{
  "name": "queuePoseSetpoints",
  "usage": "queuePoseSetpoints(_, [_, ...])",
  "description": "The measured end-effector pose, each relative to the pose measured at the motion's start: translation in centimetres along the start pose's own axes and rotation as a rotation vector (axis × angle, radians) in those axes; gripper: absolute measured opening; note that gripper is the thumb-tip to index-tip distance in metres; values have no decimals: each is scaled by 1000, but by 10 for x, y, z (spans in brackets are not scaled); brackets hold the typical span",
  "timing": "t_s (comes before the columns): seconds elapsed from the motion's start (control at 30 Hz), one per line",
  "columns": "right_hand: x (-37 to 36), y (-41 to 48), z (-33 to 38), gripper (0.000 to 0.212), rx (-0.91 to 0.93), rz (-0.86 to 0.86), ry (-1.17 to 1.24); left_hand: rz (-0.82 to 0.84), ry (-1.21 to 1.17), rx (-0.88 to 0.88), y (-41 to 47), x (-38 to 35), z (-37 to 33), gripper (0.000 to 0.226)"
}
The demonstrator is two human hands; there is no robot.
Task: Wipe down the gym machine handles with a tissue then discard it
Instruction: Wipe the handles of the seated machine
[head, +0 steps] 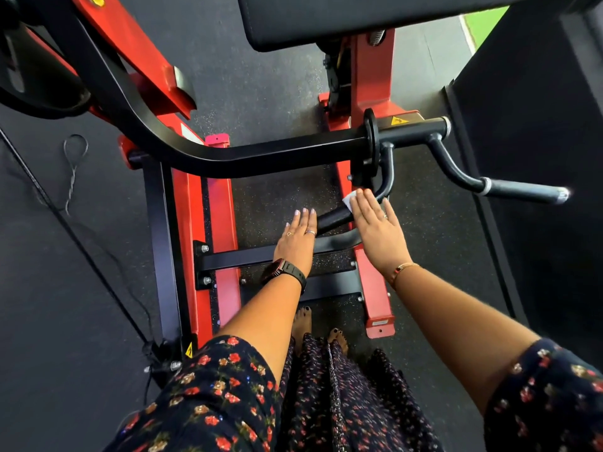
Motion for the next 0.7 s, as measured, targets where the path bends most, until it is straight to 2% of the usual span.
queuePoseSetpoints(0.1, [-4, -16, 13, 68, 38, -21, 50, 4, 0, -2, 0, 0, 0, 70])
queuePoseSetpoints(0.27, [-9, -11, 59, 70, 259, 94, 81, 27, -3, 20, 0, 0, 1, 63])
queuePoseSetpoints(0.43, [-1, 13, 23, 68, 115, 120, 41, 0, 12, 17, 0, 0, 1, 66])
queuePoseSetpoints(0.57, [3, -3, -3, 72, -30, -25, 85, 3, -2, 13, 0, 0, 0, 67])
queuePoseSetpoints(0.63, [-1, -13, 9, 69, 2, -56, 88, 0, -6, 15, -1, 0, 0, 67])
queuePoseSetpoints(0.7, [-6, -15, 33, 69, 102, -14, 91, 5, -4, 14, 0, 1, 0, 68])
Point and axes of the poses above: each hand's wrist, its own y-axis towards the middle knuckle, its own x-axis out of the back of the hand, z = x × y, the point moved 10 cm from there along y, towards the middle knuckle, and after that the axes turned 5 degrees about -z, right-handed, at the moved point
